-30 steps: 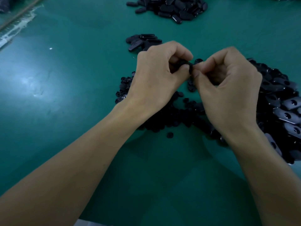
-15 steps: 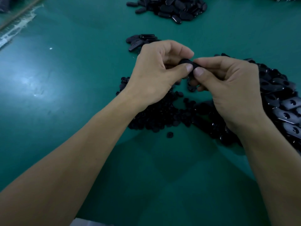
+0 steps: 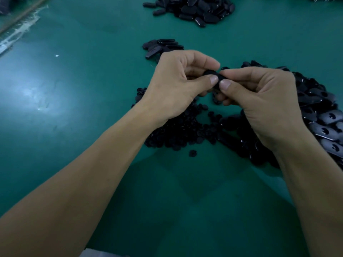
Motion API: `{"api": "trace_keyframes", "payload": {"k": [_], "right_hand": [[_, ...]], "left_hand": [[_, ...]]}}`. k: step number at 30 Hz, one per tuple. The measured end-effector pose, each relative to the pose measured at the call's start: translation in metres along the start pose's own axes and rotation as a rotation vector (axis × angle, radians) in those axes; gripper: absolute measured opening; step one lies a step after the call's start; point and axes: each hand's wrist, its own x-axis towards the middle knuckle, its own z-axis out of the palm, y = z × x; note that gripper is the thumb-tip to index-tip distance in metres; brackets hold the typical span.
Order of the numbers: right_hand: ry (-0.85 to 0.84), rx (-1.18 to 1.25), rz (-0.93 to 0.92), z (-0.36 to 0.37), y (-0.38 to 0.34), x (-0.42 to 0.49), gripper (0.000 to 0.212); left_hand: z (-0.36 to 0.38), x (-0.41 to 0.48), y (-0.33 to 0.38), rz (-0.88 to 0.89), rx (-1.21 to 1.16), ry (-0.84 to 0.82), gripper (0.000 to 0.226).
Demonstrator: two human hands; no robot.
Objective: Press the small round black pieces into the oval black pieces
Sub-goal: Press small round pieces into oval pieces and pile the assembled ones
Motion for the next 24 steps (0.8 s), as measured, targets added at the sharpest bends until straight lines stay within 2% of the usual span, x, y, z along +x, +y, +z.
{"api": "trace_keyframes", "payload": {"k": [13, 24], "right_hand": [[0.017, -0.073, -0.024, 0.0010, -0.0044, -0.0005, 0.018], [0.021, -0.095, -0.054, 0.0032, -0.0045, -0.0016, 0.017]], "left_hand": [[-0.0024, -0.0002, 0.0005, 0.025, 0.036, -0.023, 0.021], [-0.0031, -0.0020, 0.0030, 0.086, 0.113, 0.026, 0.023]]}}
